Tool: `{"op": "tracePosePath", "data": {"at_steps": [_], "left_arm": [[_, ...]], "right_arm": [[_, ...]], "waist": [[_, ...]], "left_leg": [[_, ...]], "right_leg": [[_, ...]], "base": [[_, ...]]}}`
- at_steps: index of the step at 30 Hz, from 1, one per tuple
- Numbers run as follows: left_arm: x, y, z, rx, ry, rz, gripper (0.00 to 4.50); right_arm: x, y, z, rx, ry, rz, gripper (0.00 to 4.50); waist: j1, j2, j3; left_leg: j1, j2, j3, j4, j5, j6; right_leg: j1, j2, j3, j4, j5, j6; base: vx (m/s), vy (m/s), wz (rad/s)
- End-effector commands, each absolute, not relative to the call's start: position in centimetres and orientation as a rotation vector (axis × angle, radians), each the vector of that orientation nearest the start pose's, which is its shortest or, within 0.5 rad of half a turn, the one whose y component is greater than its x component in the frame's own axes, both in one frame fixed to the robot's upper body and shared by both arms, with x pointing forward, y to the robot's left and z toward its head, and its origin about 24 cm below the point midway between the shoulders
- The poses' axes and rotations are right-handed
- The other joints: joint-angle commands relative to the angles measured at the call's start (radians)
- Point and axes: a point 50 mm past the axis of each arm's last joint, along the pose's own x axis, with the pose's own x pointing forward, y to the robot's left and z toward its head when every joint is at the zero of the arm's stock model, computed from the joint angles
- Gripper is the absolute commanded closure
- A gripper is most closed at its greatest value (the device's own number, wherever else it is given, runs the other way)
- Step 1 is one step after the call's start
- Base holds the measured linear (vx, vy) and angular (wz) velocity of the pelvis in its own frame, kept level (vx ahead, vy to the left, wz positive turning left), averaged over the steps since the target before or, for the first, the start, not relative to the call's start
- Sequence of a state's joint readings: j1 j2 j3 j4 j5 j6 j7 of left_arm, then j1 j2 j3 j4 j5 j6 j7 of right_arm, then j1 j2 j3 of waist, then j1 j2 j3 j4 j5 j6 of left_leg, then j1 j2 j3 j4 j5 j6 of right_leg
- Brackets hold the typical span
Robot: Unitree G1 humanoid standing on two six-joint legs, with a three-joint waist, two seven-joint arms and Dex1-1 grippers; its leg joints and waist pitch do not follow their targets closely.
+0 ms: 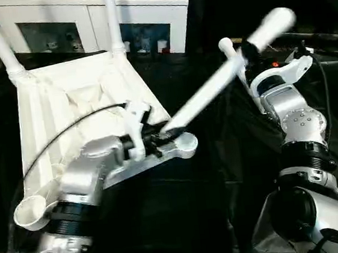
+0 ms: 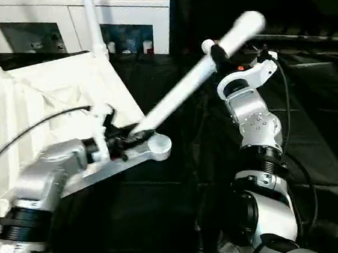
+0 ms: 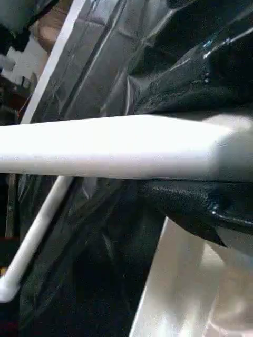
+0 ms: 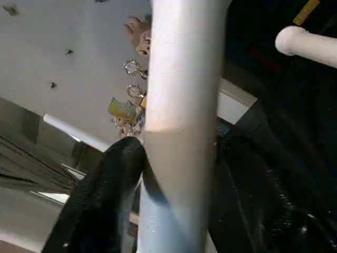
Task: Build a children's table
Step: Insert table leg to table base
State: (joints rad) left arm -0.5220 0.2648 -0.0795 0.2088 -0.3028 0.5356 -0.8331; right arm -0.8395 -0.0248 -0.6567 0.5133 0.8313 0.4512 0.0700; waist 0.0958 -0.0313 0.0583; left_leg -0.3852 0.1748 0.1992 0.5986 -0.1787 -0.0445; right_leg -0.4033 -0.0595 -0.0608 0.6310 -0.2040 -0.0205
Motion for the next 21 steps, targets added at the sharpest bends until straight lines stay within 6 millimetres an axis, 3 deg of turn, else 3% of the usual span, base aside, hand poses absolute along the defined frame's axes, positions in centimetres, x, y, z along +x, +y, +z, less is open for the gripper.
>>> {"op": "tracePosePath", "data": {"at_steps": [1,5,7,8,9,10,12,14,15,17,21], "left_arm": [[32.4,11.9,11.8,-0.056,0.193,-1.008,3.07],[32.5,12.6,12.1,-0.038,0.192,-0.999,3.07],[32.8,13.5,12.5,-0.025,0.191,-0.976,3.07],[32.8,13.5,12.5,-0.025,0.191,-0.976,3.07],[32.9,14.1,12.7,-0.011,0.193,-0.967,3.07],[33.1,15.2,13.0,0.008,0.211,-0.958,3.07],[33.1,15.7,13.2,0.022,0.219,-0.965,3.07],[33.1,15.9,13.3,0.027,0.227,-0.969,3.07],[32.9,16.2,13.3,0.039,0.242,-0.983,3.07],[32.7,16.5,13.4,0.051,0.271,-1.014,3.07],[32.4,16.5,13.4,0.067,0.302,-1.055,3.07]], "right_arm": [[38.1,-18.5,15.4,1.13,-0.04,0.149,1.41],[37.7,-18.6,15.2,1.028,-0.002,0.185,1.06],[37.3,-18.7,15.0,0.815,0.016,0.223,0.98],[37.3,-18.7,15.0,0.815,0.016,0.223,0.84],[37.0,-18.9,15.1,0.58,0.004,0.251,0.72],[36.5,-18.9,14.9,0.148,-0.009,0.32,0.67],[36.3,-19.0,14.8,-0.022,-0.022,0.35,0.62],[36.3,-19.2,15.0,-0.08,-0.035,0.353,0.3],[36.3,-19.5,15.6,-0.203,-0.077,0.342,0.26],[36.3,-19.4,16.4,-0.441,-0.147,0.348,0.24],[36.1,-19.0,16.7,-0.756,-0.229,0.369,0.24]], "waist": [[0.0,0.012,-0.076],[0.001,0.012,-0.075],[0.004,0.01,-0.076],[0.004,0.01,-0.077],[0.007,0.008,-0.076],[0.013,0.01,-0.074],[0.009,0.01,-0.072],[0.005,0.008,-0.07],[0.004,0.009,-0.07],[0.004,0.013,-0.07],[0.002,0.008,-0.07]], "left_leg": [[0.026,0.052,-0.025,-0.066,-0.094,-0.01],[0.026,0.051,-0.025,-0.066,-0.094,-0.014],[0.022,0.05,-0.026,-0.064,-0.069,-0.015],[0.022,0.05,-0.025,-0.064,-0.067,-0.015],[0.019,0.05,-0.027,-0.063,-0.068,-0.019],[0.02,0.052,-0.028,-0.061,-0.062,-0.035],[0.021,0.047,-0.026,-0.062,-0.097,-0.036],[0.023,0.049,-0.027,-0.061,-0.115,-0.025],[0.024,0.05,-0.026,-0.061,-0.118,-0.02],[0.026,0.052,-0.026,-0.06,-0.116,-0.017],[0.024,0.051,-0.026,-0.058,-0.105,-0.01]], "right_leg": [[0.053,-0.083,0.051,-0.064,-0.026,-0.177],[0.054,-0.082,0.051,-0.064,-0.027,-0.176],[0.058,-0.083,0.05,-0.062,-0.008,-0.173],[0.058,-0.083,0.051,-0.062,-0.005,-0.173],[0.059,-0.085,0.048,-0.063,-0.018,-0.172],[0.061,-0.086,0.047,-0.066,-0.025,-0.154],[0.058,-0.087,0.053,-0.068,-0.057,-0.15],[0.058,-0.088,0.054,-0.071,-0.089,-0.167],[0.056,-0.087,0.055,-0.072,-0.094,-0.174],[0.053,-0.085,0.054,-0.068,-0.084,-0.191],[0.055,-0.084,0.055,-0.064,-0.055,-0.202]], "base": [[0.0,0.0,0.0],[0.0,0.0,0.0],[0.0,0.0,0.0],[0.0,0.0,0.0],[0.0,0.0,0.0],[0.0,0.0,0.0],[0.0,0.0,0.0],[0.0,0.0,0.0],[0.0,0.0,0.0],[0.0,0.0,0.0],[0.0,0.0,0.0]]}}
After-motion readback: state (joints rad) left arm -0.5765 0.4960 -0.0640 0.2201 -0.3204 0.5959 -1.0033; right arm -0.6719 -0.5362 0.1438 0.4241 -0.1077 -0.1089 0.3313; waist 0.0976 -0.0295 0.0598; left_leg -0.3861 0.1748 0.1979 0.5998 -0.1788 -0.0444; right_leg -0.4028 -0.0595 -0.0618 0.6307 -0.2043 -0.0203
